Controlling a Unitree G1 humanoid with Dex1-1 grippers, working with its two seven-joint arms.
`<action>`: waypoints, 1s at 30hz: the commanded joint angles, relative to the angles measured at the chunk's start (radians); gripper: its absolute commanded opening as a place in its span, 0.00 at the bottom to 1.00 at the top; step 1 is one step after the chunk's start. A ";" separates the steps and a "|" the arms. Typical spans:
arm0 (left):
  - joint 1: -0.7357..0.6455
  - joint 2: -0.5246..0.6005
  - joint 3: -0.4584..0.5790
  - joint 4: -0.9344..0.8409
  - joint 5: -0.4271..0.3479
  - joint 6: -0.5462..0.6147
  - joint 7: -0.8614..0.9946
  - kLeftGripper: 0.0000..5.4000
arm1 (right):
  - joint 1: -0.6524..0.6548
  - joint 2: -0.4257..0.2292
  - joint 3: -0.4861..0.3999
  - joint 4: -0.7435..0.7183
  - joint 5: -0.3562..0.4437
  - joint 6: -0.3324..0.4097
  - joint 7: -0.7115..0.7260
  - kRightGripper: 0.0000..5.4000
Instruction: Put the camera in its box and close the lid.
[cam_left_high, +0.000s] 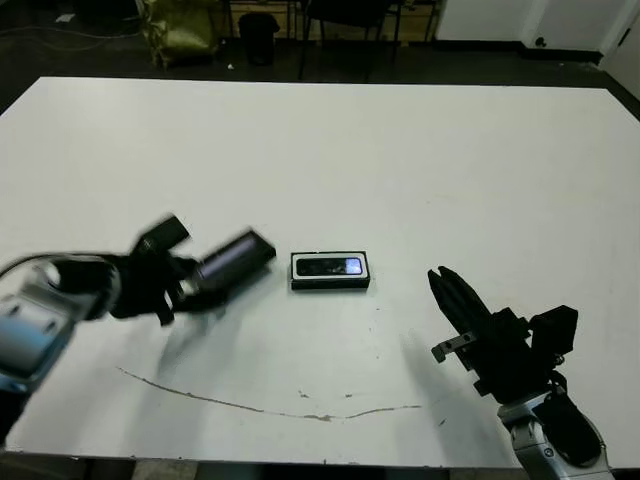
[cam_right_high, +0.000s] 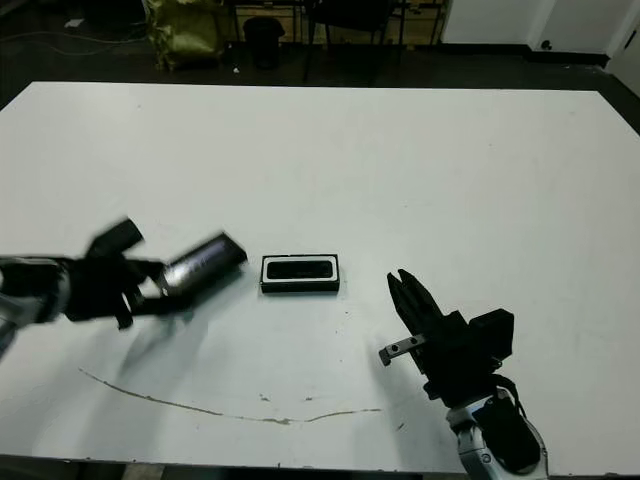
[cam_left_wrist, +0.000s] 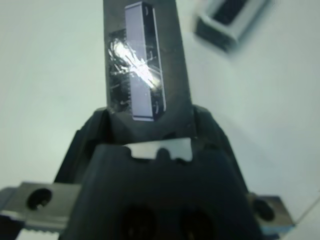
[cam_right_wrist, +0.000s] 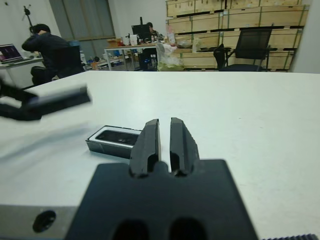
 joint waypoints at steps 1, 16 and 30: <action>-0.066 0.032 0.017 0.020 -0.007 0.027 -0.014 0.44 | 0.009 0.005 0.002 0.016 -0.008 -0.010 0.000 0.00; -0.426 -0.007 -0.173 0.313 0.090 -0.285 -0.324 0.44 | 0.015 0.010 0.008 0.019 -0.007 -0.035 0.003 0.00; -0.645 -0.207 -0.405 0.522 0.301 -0.373 -0.453 0.44 | 0.018 0.019 0.012 0.023 -0.029 -0.044 -0.017 0.00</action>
